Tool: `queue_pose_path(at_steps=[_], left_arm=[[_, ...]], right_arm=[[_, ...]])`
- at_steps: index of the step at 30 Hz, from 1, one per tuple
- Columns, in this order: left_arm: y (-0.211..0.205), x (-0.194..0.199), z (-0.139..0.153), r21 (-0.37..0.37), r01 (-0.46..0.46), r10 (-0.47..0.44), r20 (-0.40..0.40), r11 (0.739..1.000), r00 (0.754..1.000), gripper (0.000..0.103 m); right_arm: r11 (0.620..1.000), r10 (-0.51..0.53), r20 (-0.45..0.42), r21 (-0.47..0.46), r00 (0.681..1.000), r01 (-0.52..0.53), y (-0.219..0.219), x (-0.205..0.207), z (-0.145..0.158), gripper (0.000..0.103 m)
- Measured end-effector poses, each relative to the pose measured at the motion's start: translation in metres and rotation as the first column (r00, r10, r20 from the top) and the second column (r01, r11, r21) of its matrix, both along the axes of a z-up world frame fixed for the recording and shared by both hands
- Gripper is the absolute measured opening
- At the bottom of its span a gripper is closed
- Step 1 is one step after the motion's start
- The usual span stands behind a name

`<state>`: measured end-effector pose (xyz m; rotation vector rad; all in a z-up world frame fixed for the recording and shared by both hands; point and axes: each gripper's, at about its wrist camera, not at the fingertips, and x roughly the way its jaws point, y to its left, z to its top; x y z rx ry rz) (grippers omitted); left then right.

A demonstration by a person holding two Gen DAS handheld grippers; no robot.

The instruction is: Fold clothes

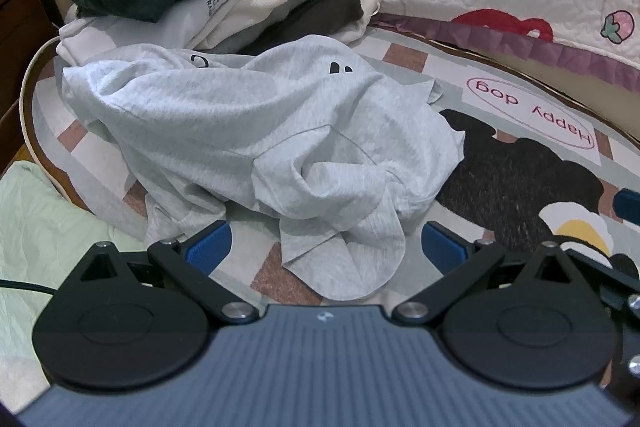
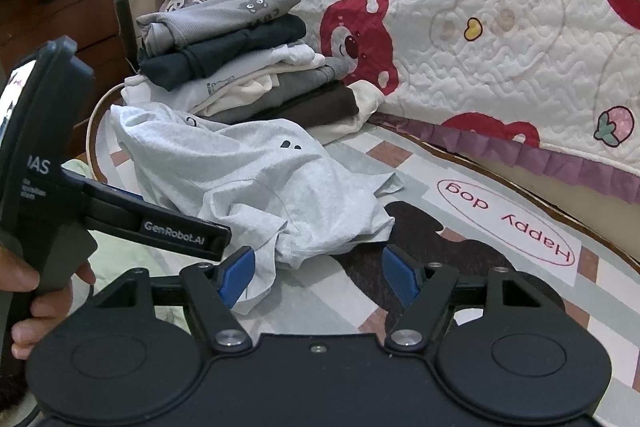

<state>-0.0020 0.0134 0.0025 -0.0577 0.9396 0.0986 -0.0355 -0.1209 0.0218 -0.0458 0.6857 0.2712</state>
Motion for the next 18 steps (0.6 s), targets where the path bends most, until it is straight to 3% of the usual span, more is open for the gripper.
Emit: queue_pose_path(at_steps=[2, 5, 8, 12, 18], left_arm=[[0.001, 0.0, -0.001, -0.01, 0.004, -0.004, 0.005, 1.0, 1.0, 0.103], [0.004, 0.004, 0.005, -0.005, -0.002, 0.002, 0.049, 1.0, 0.999, 0.102], [0.003, 0.017, 0.017, 0.08, -0.028, 0.021, 0.096, 0.996, 0.995, 0.102], [0.013, 0.045, 0.041, 0.136, -0.021, 0.005, 0.111, 0.991, 0.994, 0.102], [0.062, 0.083, 0.07, 0.095, -0.163, 0.146, 0.165, 0.982, 0.975, 0.1]], right_arm=[[0.999, -0.005, -0.03, 0.048, 1.0, 0.006, -0.005, 0.007, -0.002, 0.076], [0.971, 0.0, -0.138, 0.238, 0.99, 0.033, -0.021, 0.029, -0.002, 0.076], [0.933, -0.013, -0.249, 0.345, 0.968, 0.101, -0.036, 0.056, 0.0, 0.075], [0.911, -0.024, -0.26, 0.392, 0.965, 0.128, -0.044, 0.094, 0.001, 0.075], [0.894, 0.014, -0.285, 0.432, 0.958, 0.116, -0.045, 0.136, -0.016, 0.076]])
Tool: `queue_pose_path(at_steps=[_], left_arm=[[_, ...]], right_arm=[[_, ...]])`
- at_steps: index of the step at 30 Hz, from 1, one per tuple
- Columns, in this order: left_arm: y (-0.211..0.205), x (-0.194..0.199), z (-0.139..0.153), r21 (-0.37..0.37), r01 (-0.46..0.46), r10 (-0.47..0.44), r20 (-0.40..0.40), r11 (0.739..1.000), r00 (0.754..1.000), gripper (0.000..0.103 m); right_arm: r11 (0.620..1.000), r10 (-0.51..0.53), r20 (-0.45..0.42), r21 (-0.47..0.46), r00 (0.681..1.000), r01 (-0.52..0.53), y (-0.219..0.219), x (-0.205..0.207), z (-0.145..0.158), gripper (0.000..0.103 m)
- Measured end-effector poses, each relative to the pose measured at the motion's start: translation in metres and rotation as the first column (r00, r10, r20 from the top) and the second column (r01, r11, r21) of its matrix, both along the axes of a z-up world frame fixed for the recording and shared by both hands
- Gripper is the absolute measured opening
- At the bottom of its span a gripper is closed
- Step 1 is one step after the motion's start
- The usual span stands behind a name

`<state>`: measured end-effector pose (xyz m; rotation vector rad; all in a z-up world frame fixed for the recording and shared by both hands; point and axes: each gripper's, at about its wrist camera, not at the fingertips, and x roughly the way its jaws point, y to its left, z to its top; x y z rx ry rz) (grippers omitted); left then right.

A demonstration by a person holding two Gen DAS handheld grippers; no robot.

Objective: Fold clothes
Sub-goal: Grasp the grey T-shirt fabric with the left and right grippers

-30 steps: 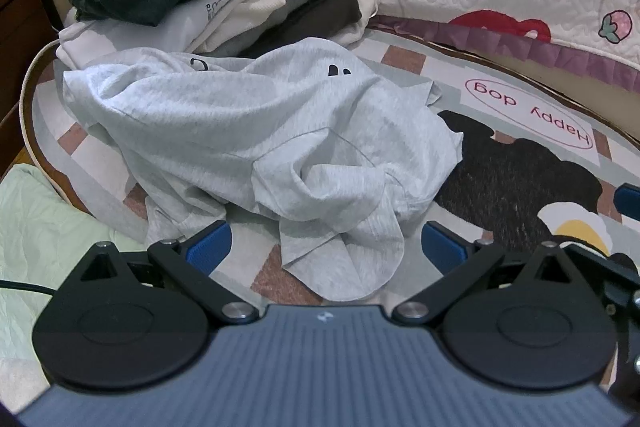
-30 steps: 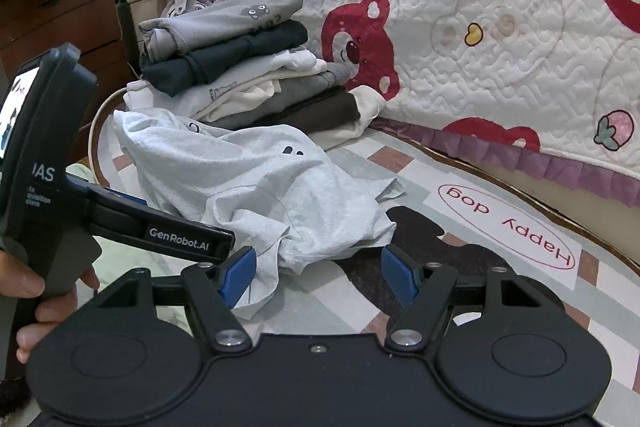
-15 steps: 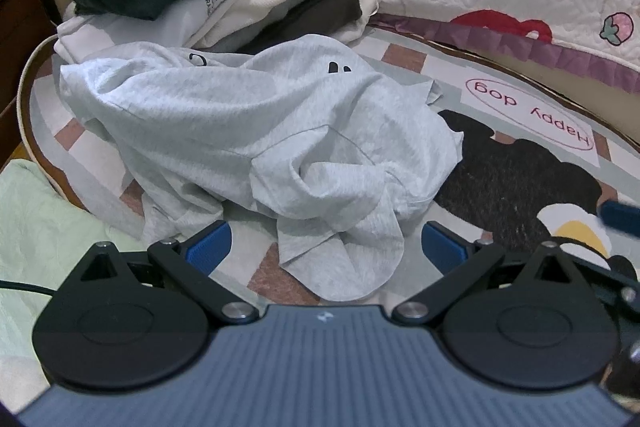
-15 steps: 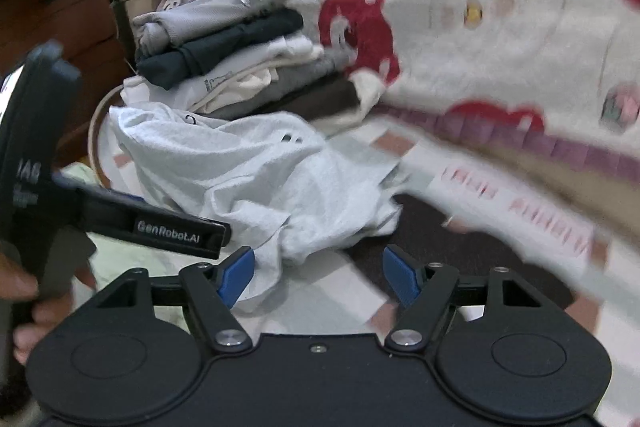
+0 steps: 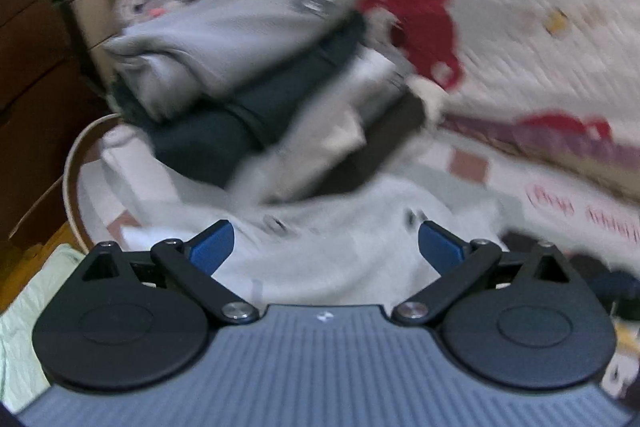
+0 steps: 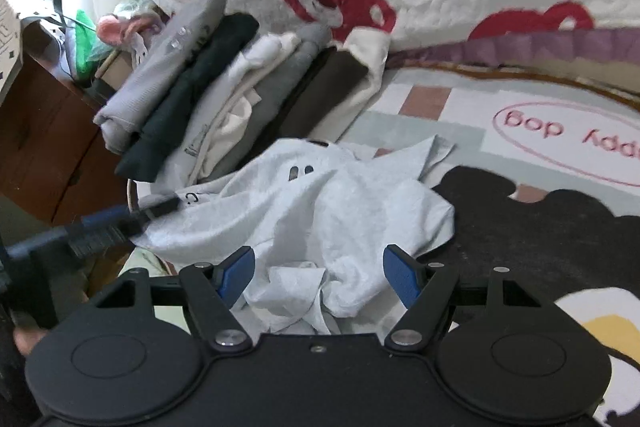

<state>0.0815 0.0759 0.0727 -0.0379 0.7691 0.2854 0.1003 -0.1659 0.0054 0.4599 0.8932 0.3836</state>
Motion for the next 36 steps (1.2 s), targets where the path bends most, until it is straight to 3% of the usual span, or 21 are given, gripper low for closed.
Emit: queue_pose_path(at_steps=[3, 5, 7, 9, 12, 16, 23, 25, 27, 29, 31, 33, 34, 36], left_arm=[[0.027, -0.004, -0.013, 0.003, -0.131, 0.131, 0.041, 0.991, 0.991, 0.1], [0.044, -0.012, -0.034, 0.036, -0.254, 0.252, 0.058, 0.967, 0.966, 0.1], [0.064, -0.018, -0.057, 0.063, -0.355, 0.354, 0.025, 0.933, 0.935, 0.1], [0.09, -0.018, -0.066, -0.064, -0.368, 0.366, -0.038, 0.928, 0.93, 0.1], [0.109, -0.021, -0.065, -0.217, -0.389, 0.394, -0.021, 0.895, 0.919, 0.1], [0.112, -0.017, -0.074, -0.269, -0.372, 0.37, -0.063, 0.888, 0.927, 0.1], [0.123, -0.018, -0.094, -0.39, -0.376, 0.365, -0.105, 0.841, 0.925, 0.1], [0.125, -0.017, -0.098, -0.434, -0.35, 0.348, -0.087, 0.83, 0.933, 0.09], [0.129, -0.016, -0.102, -0.487, -0.323, 0.326, -0.081, 0.812, 0.942, 0.051], [0.132, -0.013, -0.106, -0.511, -0.311, 0.31, -0.09, 0.802, 0.946, 0.041], [0.134, -0.011, -0.11, -0.531, -0.304, 0.299, -0.098, 0.791, 0.949, 0.039], [0.136, -0.01, -0.114, -0.541, -0.31, 0.302, -0.107, 0.782, 0.947, 0.044], [0.138, -0.008, -0.117, -0.543, -0.316, 0.301, -0.12, 0.778, 0.946, 0.045], [0.142, -0.004, -0.128, -0.551, -0.36, 0.312, -0.183, 0.753, 0.932, 0.076]], right_arm=[[1.0, 0.011, -0.014, 0.024, 1.0, -0.011, -0.001, 0.02, -0.009, 0.076], [0.999, -0.002, -0.029, 0.04, 1.0, 0.003, -0.001, 0.023, -0.019, 0.076], [0.998, -0.015, -0.044, 0.055, 0.999, 0.017, -0.001, 0.026, -0.029, 0.076], [0.997, -0.027, -0.06, 0.07, 0.998, 0.032, -0.001, 0.029, -0.039, 0.076], [0.995, -0.046, -0.083, 0.09, 0.996, 0.053, -0.002, 0.034, -0.053, 0.076], [0.993, -0.049, -0.088, 0.103, 0.995, 0.058, -0.002, 0.04, -0.065, 0.076], [0.977, -0.071, -0.189, 0.184, 0.979, 0.106, -0.003, 0.05, -0.108, 0.076], [0.977, -0.087, -0.213, 0.173, 0.973, 0.125, 0.001, 0.058, -0.119, 0.076], [0.977, -0.106, -0.235, 0.155, 0.966, 0.144, 0.009, 0.07, -0.127, 0.076], [0.978, -0.116, -0.244, 0.141, 0.963, 0.153, 0.018, 0.083, -0.133, 0.077], [0.975, -0.118, -0.224, 0.159, 0.967, 0.155, 0.027, 0.092, -0.135, 0.078], [0.969, -0.099, -0.17, 0.207, 0.98, 0.133, 0.036, 0.096, -0.133, 0.058], [0.975, -0.075, -0.134, 0.2, 0.988, 0.101, 0.043, 0.096, -0.128, 0.033], [0.988, -0.037, -0.04, 0.147, 0.999, 0.043, 0.056, 0.09, -0.112, 0.026]])
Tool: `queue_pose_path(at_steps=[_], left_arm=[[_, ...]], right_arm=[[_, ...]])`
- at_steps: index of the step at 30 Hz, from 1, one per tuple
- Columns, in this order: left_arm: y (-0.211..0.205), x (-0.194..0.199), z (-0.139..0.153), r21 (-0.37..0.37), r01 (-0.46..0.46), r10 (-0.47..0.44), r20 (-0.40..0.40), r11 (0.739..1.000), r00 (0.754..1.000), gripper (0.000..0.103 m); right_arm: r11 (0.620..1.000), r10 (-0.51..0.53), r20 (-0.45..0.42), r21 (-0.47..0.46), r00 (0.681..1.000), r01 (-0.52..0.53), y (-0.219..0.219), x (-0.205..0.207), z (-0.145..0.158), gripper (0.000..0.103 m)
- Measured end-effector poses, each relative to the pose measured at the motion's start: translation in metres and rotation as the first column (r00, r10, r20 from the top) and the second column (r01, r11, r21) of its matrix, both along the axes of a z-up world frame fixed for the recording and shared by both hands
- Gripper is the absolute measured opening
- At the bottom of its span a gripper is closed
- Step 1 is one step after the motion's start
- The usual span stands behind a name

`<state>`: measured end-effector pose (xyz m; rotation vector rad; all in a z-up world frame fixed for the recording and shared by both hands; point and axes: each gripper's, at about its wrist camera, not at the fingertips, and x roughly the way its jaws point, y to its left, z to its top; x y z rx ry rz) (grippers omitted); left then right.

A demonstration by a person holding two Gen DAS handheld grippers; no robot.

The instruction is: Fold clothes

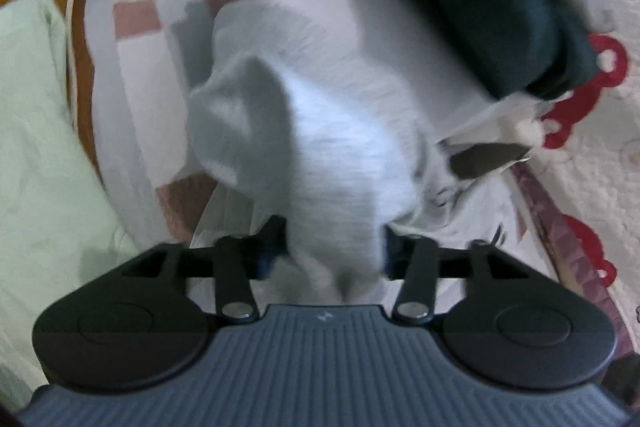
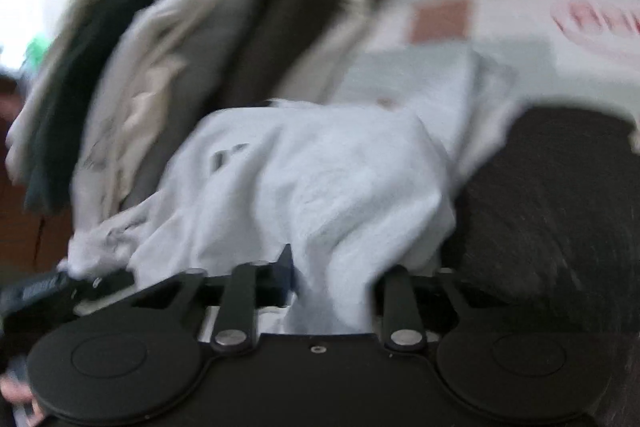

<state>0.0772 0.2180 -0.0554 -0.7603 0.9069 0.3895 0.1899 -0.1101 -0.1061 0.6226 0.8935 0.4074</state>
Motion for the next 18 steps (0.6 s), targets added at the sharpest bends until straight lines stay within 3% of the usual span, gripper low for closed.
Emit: queue_pose_path(at_steps=[2, 3, 4, 5, 6, 9, 12, 15, 18], left_arm=[[0.004, 0.003, -0.016, -0.092, 0.005, -0.007, -0.025, 0.996, 1.0, 0.071], [0.005, 0.003, -0.02, -0.138, 0.021, -0.023, -0.015, 0.99, 1.0, 0.055], [0.004, 0.003, -0.021, -0.156, 0.04, -0.04, -0.001, 0.987, 0.999, 0.044], [0.001, 0.004, -0.018, -0.147, 0.066, -0.065, 0.011, 0.987, 0.998, 0.029], [-0.006, 0.005, -0.013, -0.103, 0.098, -0.097, 0.017, 0.99, 0.995, 0.022], [-0.03, 0.005, 0.004, 0.045, 0.187, -0.188, 0.027, 0.981, 0.982, 0.018], [-0.054, 0.0, 0.021, 0.159, 0.261, -0.271, 0.046, 0.952, 0.961, 0.018], [-0.076, -0.006, 0.036, 0.22, 0.327, -0.35, 0.075, 0.919, 0.934, 0.017], [-0.099, -0.013, 0.05, 0.231, 0.394, -0.426, 0.104, 0.889, 0.899, 0.016]], right_arm=[[1.0, 0.013, 0.054, -0.019, 0.998, -0.012, 0.005, -0.011, 0.014, 0.022], [1.0, 0.015, 0.078, -0.027, 0.997, -0.013, 0.006, -0.018, 0.021, 0.022], [0.999, 0.012, 0.106, -0.036, 0.994, -0.008, 0.005, -0.026, 0.029, 0.021], [0.999, 0.006, 0.134, -0.047, 0.991, 0.0, 0.001, -0.035, 0.036, 0.021], [0.998, 0.0, 0.161, -0.058, 0.987, 0.009, -0.002, -0.043, 0.044, 0.021], [0.994, -0.015, 0.226, -0.1, 0.974, 0.038, -0.016, -0.063, 0.063, 0.02], [0.987, -0.029, 0.261, -0.145, 0.965, 0.069, -0.035, -0.08, 0.077, 0.02], [0.977, -0.041, 0.296, -0.189, 0.954, 0.101, -0.053, -0.096, 0.091, 0.02], [0.964, -0.051, 0.331, -0.231, 0.942, 0.134, -0.072, -0.113, 0.105, 0.02]])
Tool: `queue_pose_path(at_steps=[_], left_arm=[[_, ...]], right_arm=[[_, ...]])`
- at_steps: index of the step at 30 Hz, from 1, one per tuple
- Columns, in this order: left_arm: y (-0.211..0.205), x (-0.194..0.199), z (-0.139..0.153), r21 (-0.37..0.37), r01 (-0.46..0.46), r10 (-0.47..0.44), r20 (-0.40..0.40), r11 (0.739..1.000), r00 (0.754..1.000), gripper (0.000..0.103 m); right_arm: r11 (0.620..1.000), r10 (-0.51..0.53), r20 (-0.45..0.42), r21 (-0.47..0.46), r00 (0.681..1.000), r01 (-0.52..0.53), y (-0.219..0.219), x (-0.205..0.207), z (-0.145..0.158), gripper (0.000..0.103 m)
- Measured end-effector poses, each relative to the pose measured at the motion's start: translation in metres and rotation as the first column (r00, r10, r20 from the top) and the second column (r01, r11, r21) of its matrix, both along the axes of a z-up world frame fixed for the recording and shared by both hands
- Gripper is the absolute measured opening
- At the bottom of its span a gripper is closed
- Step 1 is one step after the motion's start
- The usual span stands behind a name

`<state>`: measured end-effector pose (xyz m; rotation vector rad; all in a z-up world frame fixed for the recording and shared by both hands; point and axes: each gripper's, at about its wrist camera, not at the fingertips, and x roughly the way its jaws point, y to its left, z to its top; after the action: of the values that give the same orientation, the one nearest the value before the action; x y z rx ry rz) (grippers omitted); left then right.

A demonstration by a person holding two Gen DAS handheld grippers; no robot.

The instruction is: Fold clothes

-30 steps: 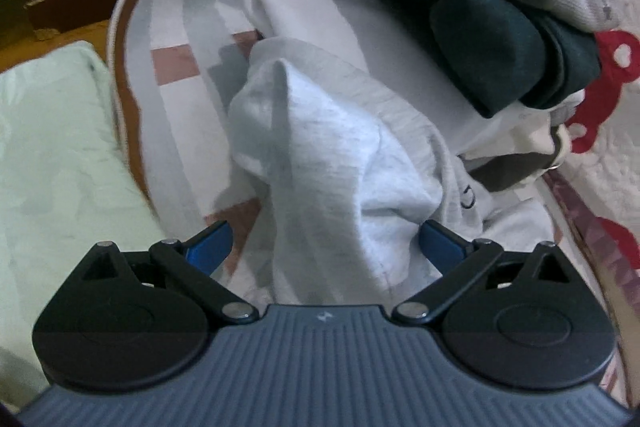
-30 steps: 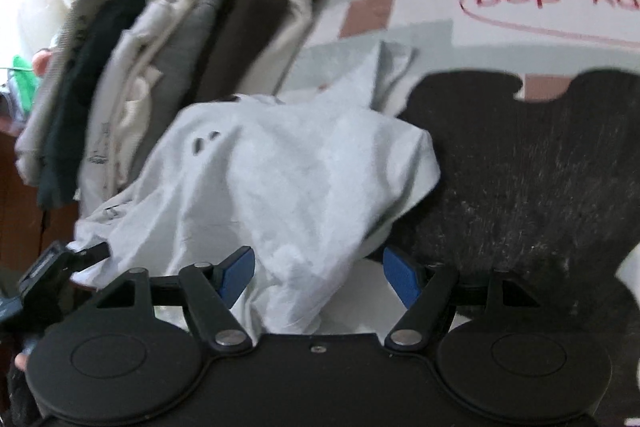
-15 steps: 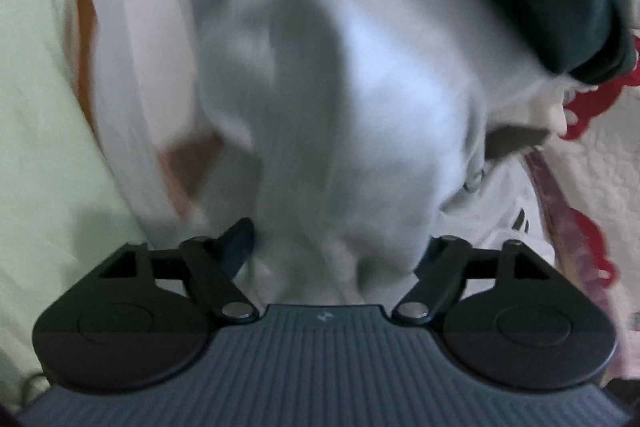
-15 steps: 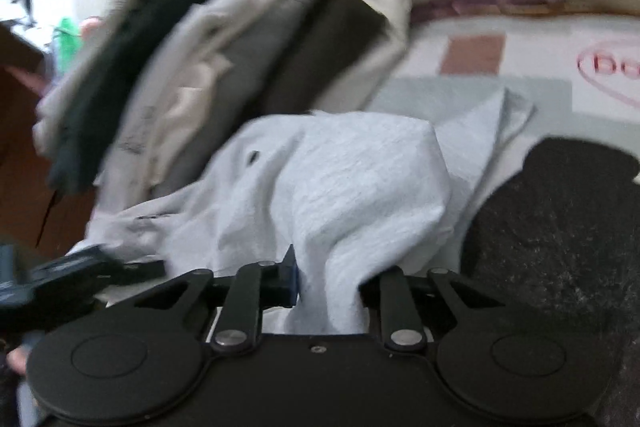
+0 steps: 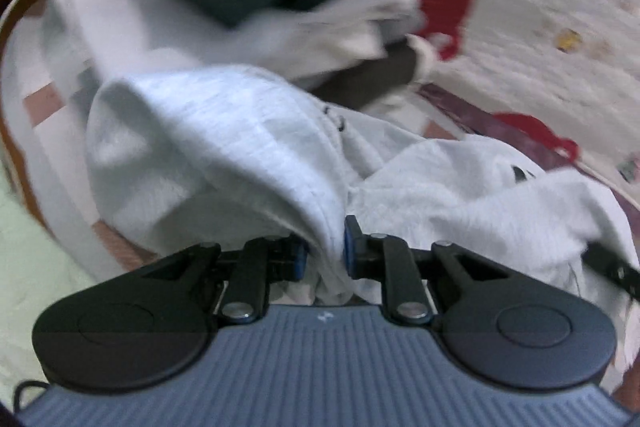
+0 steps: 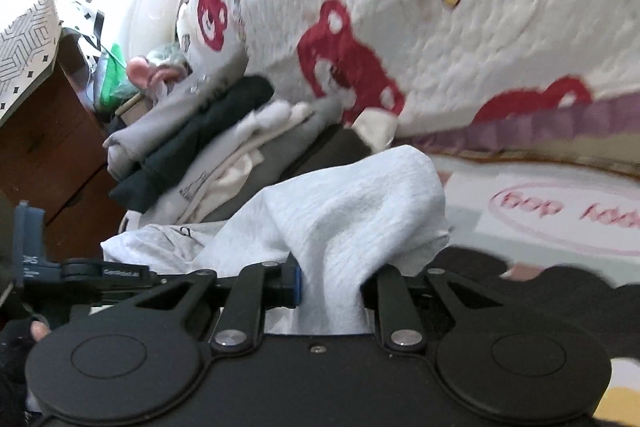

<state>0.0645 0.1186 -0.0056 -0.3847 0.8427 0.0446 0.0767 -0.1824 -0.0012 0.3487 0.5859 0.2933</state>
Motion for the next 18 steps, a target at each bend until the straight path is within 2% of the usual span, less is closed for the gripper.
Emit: queue_pose_path(at_steps=[2, 5, 6, 9, 13, 15, 16, 17, 18], left_arm=[[-0.018, -0.004, 0.004, -0.007, 0.056, -0.056, 0.012, 0.998, 0.998, 0.016], [-0.039, 0.008, 0.005, -0.16, 0.091, -0.087, 0.029, 0.983, 0.996, 0.016], [-0.048, 0.016, 0.009, -0.186, 0.124, -0.119, 0.039, 0.975, 0.992, 0.015], [-0.086, 0.033, 0.032, -0.182, 0.24, -0.229, 0.078, 0.954, 0.97, 0.015], [-0.146, 0.047, 0.061, -0.157, 0.412, -0.393, 0.139, 0.897, 0.909, 0.015], [-0.18, 0.052, 0.055, -0.148, 0.505, -0.488, 0.138, 0.85, 0.862, 0.022], [-0.193, 0.053, 0.048, -0.141, 0.533, -0.519, 0.124, 0.834, 0.846, 0.028], [-0.2, 0.053, 0.036, -0.13, 0.535, -0.527, 0.094, 0.835, 0.845, 0.048], [-0.204, 0.051, 0.022, -0.115, 0.53, -0.527, 0.06, 0.84, 0.848, 0.056]], right_arm=[[0.999, -0.017, 0.024, -0.032, 1.0, 0.018, -0.013, -0.011, 0.009, 0.02], [0.996, -0.042, 0.06, -0.078, 0.997, 0.046, -0.031, -0.028, 0.023, 0.02], [0.994, -0.051, 0.072, -0.093, 0.996, 0.057, -0.038, -0.034, 0.028, 0.02], [0.987, -0.11, 0.099, -0.108, 0.989, 0.121, -0.068, -0.055, 0.051, 0.02], [0.953, -0.228, 0.14, -0.171, 0.963, 0.251, -0.106, -0.085, 0.079, 0.02], [0.904, -0.347, 0.118, -0.222, 0.93, 0.365, -0.128, -0.094, 0.082, 0.026], [0.865, -0.417, 0.097, -0.263, 0.904, 0.428, -0.139, -0.095, 0.079, 0.041], [0.807, -0.5, 0.071, -0.324, 0.863, 0.494, -0.149, -0.093, 0.073, 0.053], [0.722, -0.6, 0.04, -0.403, 0.799, 0.563, -0.161, -0.092, 0.062, 0.053]])
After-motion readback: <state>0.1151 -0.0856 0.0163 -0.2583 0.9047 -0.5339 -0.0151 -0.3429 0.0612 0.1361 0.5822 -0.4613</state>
